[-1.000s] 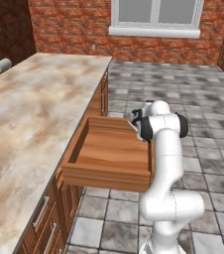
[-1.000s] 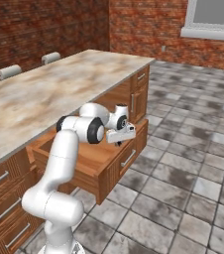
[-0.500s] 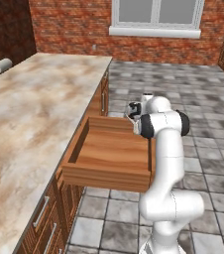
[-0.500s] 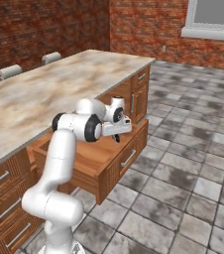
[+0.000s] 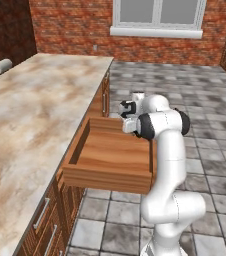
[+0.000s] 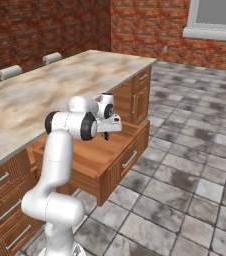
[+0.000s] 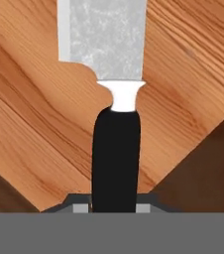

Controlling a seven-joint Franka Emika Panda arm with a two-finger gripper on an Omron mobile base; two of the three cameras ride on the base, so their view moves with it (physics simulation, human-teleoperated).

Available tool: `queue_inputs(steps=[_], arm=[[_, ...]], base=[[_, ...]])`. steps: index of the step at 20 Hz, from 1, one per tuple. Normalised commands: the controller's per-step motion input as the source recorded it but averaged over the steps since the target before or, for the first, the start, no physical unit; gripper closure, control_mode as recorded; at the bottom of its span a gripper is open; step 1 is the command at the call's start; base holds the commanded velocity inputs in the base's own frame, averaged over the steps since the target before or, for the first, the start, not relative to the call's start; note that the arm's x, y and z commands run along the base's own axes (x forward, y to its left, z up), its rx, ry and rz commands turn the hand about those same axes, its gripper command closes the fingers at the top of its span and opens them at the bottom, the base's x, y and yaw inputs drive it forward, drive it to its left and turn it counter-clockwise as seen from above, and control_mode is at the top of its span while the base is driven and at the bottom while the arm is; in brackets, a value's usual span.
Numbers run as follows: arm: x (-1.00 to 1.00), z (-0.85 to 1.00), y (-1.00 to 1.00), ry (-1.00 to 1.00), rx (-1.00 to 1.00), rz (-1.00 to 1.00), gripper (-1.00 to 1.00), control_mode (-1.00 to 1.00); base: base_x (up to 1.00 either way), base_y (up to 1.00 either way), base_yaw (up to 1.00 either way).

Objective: Pick up the metallic utensils from the counter and place them in the open drawer. Make sure not to pick up any wooden utensils.

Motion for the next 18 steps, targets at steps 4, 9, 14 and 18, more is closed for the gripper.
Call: queue_inputs(steps=[4, 9, 14, 18], arm=[[-1.00, 0.01, 0.03, 0.00, 0.00, -0.24, 1.00, -1.00], [-1.00, 0.15, 0.00, -0.02, 0.00, -0.10, 1.00, -1.00], [-0.55, 0.35, 0.28, -0.02, 0.00, -0.01, 1.00, -1.00], [-0.08, 0.26, 0.42, -0.03, -0.03, -0.01, 1.00, -1.00]], base=[[0.00, 0.00, 0.00], [0.00, 0.00, 0.00], [0.00, 0.00, 0.00], [0.00, 0.00, 0.00]])
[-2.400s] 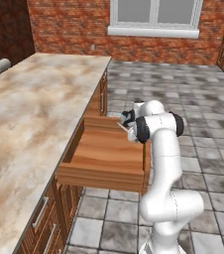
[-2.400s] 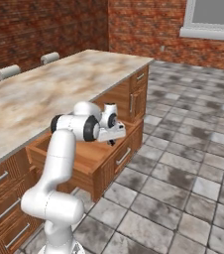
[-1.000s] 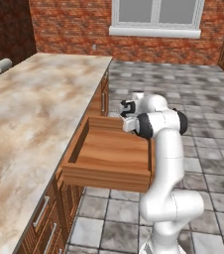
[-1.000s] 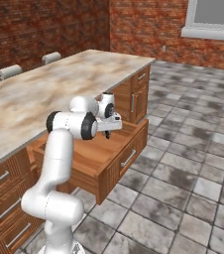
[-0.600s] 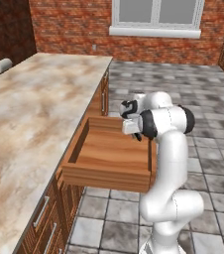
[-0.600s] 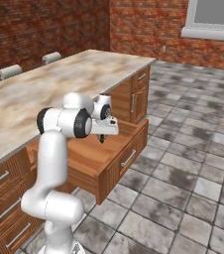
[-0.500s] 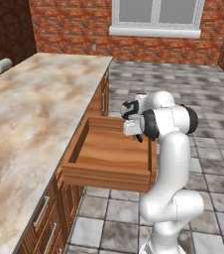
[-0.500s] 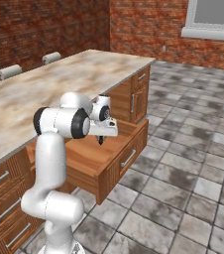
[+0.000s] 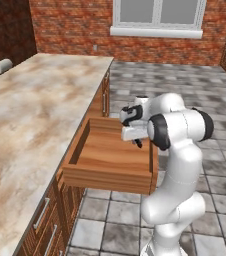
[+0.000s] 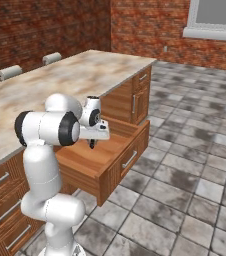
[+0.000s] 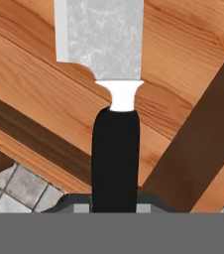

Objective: Pick up the metallic utensils from the counter and place them in the open drawer. Make sure not to pick up any wooden utensils.

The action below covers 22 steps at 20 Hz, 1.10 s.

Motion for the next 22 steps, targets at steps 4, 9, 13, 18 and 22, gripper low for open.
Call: queue_inputs(steps=[4, 9, 13, 18, 22], arm=[[0.00, -0.09, 0.13, -0.10, -0.04, -0.11, 1.00, -1.00], [0.00, -0.36, 0.00, -0.20, -0.05, -0.31, 1.00, -1.00], [0.02, -0.25, 0.09, -0.18, -0.08, -0.37, 1.00, -1.00], [0.26, -0.14, 0.21, -0.09, -0.06, -0.31, 1.00, -1.00], [0.51, -0.09, 0.25, 0.01, -0.02, -0.12, 1.00, -1.00]], base=[[0.00, 0.00, 0.00], [0.00, 0.00, 0.00], [0.00, 0.00, 0.00], [0.00, 0.00, 0.00], [0.00, 0.00, 0.00]])
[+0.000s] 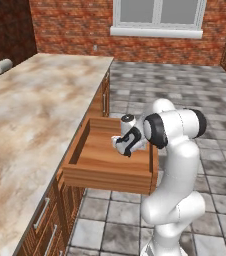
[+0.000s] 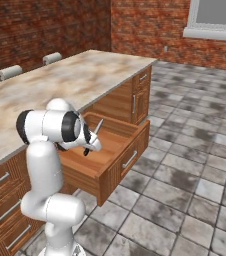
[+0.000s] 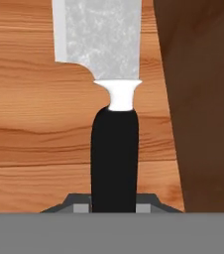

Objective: Pick up the metallic utensils from the counter and place them in the open drawer. Make sure not to pick up any wooden utensils.

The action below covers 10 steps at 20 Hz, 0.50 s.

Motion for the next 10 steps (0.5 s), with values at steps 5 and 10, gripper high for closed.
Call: queue_inputs(steps=[5, 10], arm=[[0.07, 0.12, -0.02, 0.11, 0.01, 0.00, 1.00, -1.00], [-0.10, -0.02, -0.19, 0.06, 0.05, 0.03, 1.00, -1.00]], base=[[0.00, 0.00, 0.00], [0.00, 0.00, 0.00]])
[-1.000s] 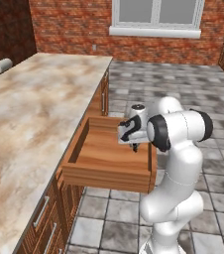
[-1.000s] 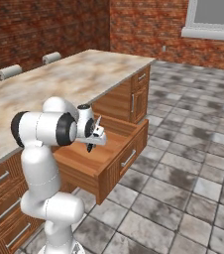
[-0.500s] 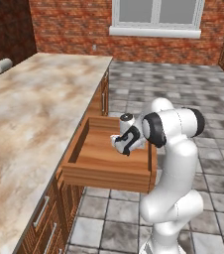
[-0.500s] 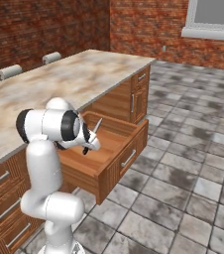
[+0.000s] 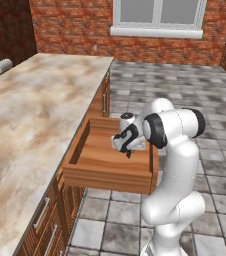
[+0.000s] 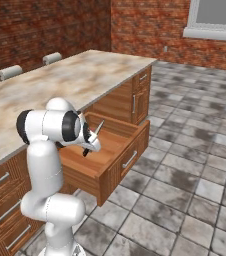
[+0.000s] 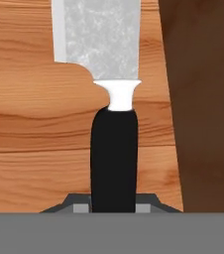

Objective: Pick up the metallic utensils from the counter and place them in the open drawer. Make sure not to pick up any wooden utensils.

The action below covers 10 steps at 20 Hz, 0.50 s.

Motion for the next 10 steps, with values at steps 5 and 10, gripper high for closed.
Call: queue_inputs(steps=[5, 10], arm=[[0.23, -0.23, -0.11, -0.08, 0.09, 0.14, 1.00, -1.00], [0.20, -0.14, 0.00, -0.09, 0.13, 0.15, 1.00, -1.00]], base=[[0.00, 0.00, 0.00], [0.00, 0.00, 0.00]])
